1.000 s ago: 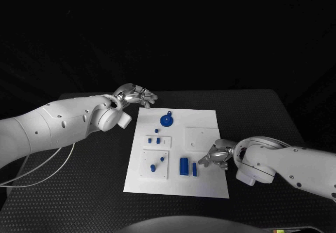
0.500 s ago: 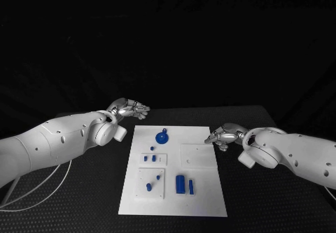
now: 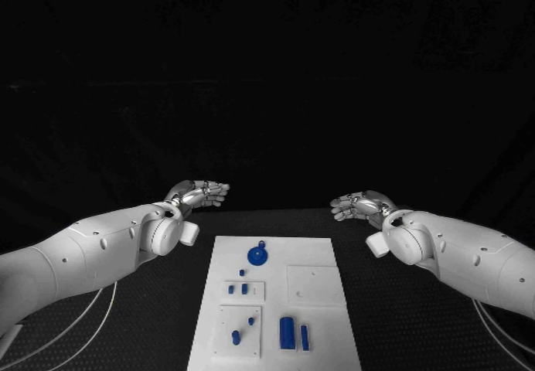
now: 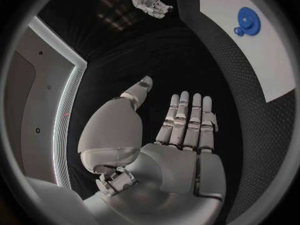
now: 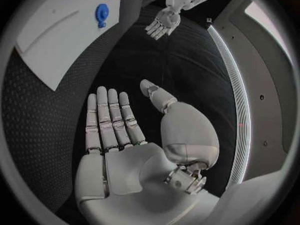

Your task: Assemble the parts on the task board

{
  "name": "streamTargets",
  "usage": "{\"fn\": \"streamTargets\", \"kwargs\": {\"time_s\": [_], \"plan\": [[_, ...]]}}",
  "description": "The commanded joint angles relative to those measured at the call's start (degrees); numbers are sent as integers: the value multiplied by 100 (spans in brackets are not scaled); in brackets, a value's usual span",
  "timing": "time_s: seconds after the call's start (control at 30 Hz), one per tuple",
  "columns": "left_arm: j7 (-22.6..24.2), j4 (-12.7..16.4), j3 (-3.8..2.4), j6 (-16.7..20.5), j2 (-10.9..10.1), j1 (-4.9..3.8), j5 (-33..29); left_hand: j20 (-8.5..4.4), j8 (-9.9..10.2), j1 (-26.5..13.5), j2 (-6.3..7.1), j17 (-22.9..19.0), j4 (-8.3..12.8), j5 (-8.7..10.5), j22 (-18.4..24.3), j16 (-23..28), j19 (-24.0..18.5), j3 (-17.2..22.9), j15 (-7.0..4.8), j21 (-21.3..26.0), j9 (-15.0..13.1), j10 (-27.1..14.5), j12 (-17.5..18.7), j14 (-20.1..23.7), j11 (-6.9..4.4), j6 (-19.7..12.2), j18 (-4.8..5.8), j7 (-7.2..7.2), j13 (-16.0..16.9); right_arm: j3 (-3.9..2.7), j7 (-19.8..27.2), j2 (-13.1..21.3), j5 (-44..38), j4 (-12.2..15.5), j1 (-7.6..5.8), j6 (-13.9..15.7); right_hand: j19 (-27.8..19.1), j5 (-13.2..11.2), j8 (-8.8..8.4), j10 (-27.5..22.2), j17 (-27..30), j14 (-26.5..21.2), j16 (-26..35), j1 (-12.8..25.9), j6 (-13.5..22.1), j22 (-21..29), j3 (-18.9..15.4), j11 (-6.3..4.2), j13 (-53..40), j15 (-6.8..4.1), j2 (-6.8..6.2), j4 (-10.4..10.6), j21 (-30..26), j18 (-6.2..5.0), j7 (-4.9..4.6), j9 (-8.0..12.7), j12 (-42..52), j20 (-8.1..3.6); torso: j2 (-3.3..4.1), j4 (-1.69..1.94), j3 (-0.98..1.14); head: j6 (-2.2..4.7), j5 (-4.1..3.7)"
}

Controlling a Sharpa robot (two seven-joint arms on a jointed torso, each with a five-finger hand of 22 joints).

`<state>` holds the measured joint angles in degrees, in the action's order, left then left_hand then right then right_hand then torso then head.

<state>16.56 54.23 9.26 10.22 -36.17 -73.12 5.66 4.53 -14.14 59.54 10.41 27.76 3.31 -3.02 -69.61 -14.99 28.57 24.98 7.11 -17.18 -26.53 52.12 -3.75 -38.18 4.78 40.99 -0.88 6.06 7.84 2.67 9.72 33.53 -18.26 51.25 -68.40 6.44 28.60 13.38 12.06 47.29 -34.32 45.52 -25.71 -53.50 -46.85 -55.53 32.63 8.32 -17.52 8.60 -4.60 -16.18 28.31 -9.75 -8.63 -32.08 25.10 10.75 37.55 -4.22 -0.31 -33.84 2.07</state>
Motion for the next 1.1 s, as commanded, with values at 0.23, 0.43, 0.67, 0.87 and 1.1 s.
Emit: {"fn": "streamTargets", "kwargs": {"time_s": [0.23, 0.43, 0.67, 0.87, 1.1], "plan": [[386, -160, -8, -314, 121, 31, -420, 136, 65, -610, 380, -10, -744, 15, -54, 105, -301, 5, 39, 208, -43, -424, -5, 305, -54, -355, 88, -103, -203, -261, 584, -217, 735, -360, 175, -87, -273, -181, 9, 253, 647, -203, 654, 454, 248, 393, -686, -51, 885, -34, 88, 15, -518, 16, 110, 137, -1020, 201, -118, -18, 39, 266, 60], [215, -98, -21, -61, 93, 61, -279, -453, 1414, -5954, -1041, -2776, -331, 302, 2482, 1499, -2857, -2498, -711, 1718, 2653, -5212, 375, 3818, -478, -4099, 88, -606, -784, -255, 374, -189, 535, -283, 192, 25, -2860, -1338, -1206, -4729, 3432, -4552, 2571, 5350, 4685, 5553, -3263, -832, 1752, -860, 460, 1618, -2831, 975, 863, 3208, -2510, -1075, -122, 6, 31, 233, 41], [385, 465, -159, 468, -52, 251, -323, -453, 1414, -5954, -1041, -2776, -331, 302, 6961, 1499, -2857, -2498, -711, 1718, 2653, -5212, 375, 3818, -478, -4099, 88, -606, -784, -257, 596, -12, 710, 281, 278, 533, -2860, -1338, -1206, -4729, 3432, -4552, 2571, 5350, 4685, 5553, -3263, -832, 1752, -860, 460, 1618, -2831, 975, 863, 3208, -2510, -1075, -409, 239, 31, 72, -98], [690, 1476, -409, 1418, -312, 591, -402, -453, 1414, -5954, -1041, -2776, -331, 302, 6961, 1499, -2857, -2498, -711, 1718, 2653, -5212, 375, 3818, -478, -4099, 88, -606, -784, -260, 993, 306, 1024, 1291, 432, 1444, -2860, -1338, -1206, -4729, 3432, -4552, 2571, 5350, 4685, 5553, -3263, -832, 1752, -860, 460, 1618, -2831, 975, 863, 3208, -2510, -1075, -619, 409, 31, -44, -199], [1075, 2749, -723, 2615, -640, 1019, -502, -453, 1414, -5954, -1041, -2776, -331, 302, 6961, 1499, -2857, -2498, -711, 1718, 2653, -5212, 375, 3818, -478, -4099, 88, -606, -784, -263, 1524, 730, 1444, 2641, 637, 2660, -2860, -1338, -1206, -4729, 3432, -4552, 2571, 5350, 4685, 5553, -3263, -832, 1752, -860, 460, 1618, -2831, 975, 863, 3208, -2510, -1075, -637, 422, 31, -54, -207]]}}
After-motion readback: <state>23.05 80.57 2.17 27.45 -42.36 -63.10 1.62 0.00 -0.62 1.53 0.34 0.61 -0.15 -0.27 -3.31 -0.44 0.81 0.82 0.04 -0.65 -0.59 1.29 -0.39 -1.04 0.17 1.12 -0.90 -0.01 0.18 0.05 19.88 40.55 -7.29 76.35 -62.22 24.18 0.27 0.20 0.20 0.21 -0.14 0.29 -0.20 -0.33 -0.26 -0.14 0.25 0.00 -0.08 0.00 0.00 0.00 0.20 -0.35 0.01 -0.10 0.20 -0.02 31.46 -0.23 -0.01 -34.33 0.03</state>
